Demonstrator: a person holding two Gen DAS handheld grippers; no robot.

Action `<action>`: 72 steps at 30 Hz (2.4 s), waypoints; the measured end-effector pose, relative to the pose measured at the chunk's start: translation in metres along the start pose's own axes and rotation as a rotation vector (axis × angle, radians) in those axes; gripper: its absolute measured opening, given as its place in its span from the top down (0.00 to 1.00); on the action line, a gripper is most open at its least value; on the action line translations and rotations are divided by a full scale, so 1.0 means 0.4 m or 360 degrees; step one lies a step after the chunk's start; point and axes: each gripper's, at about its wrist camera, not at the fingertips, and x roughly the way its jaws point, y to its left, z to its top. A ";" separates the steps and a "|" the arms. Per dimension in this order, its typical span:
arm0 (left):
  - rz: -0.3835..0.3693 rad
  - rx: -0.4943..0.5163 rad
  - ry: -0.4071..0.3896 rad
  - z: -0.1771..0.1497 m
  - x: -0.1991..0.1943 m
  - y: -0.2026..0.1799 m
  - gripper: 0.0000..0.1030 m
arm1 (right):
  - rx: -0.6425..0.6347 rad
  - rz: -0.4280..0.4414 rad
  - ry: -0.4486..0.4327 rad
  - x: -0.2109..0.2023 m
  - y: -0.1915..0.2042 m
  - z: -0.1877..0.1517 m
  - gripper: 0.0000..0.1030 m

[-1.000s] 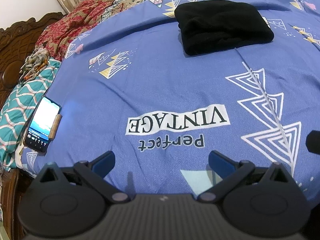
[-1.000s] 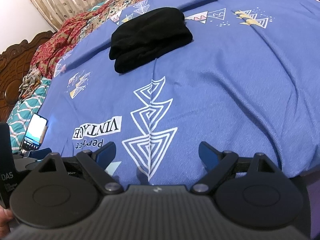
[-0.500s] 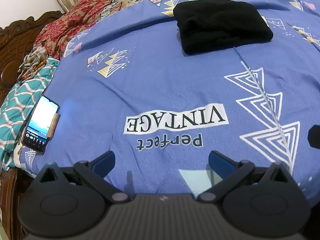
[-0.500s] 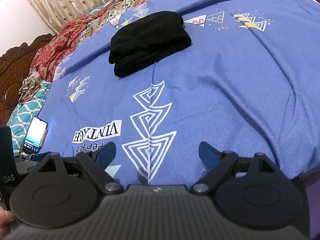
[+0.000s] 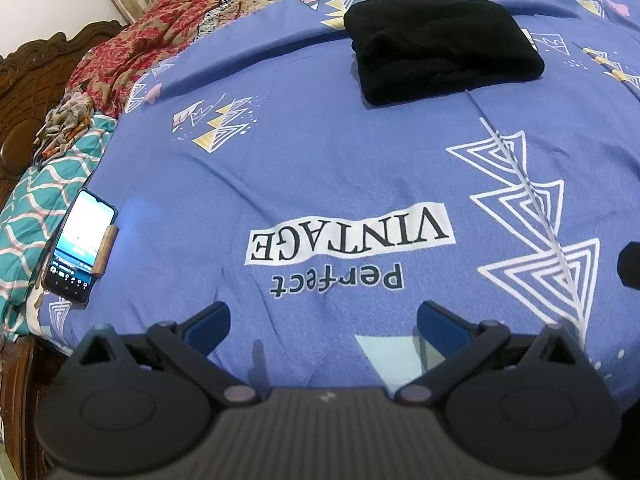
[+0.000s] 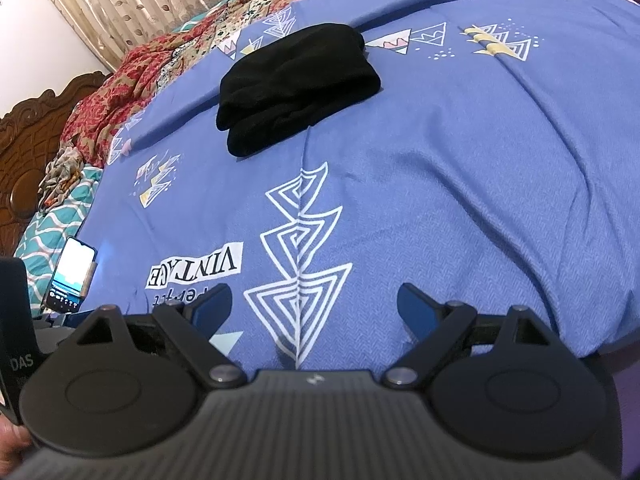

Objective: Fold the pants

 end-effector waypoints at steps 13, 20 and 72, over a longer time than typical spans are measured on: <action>-0.0032 0.0008 0.0022 -0.004 0.002 0.000 0.00 | 0.0011 0.0002 -0.0013 -0.003 -0.001 0.001 0.11; -0.0036 0.0010 0.0027 -0.002 0.005 -0.001 0.00 | 0.0017 0.0000 -0.0015 -0.001 -0.002 0.001 0.11; -0.0146 -0.0055 0.0046 0.021 -0.017 0.013 0.00 | 0.0023 -0.0016 -0.0097 -0.026 0.006 0.017 0.11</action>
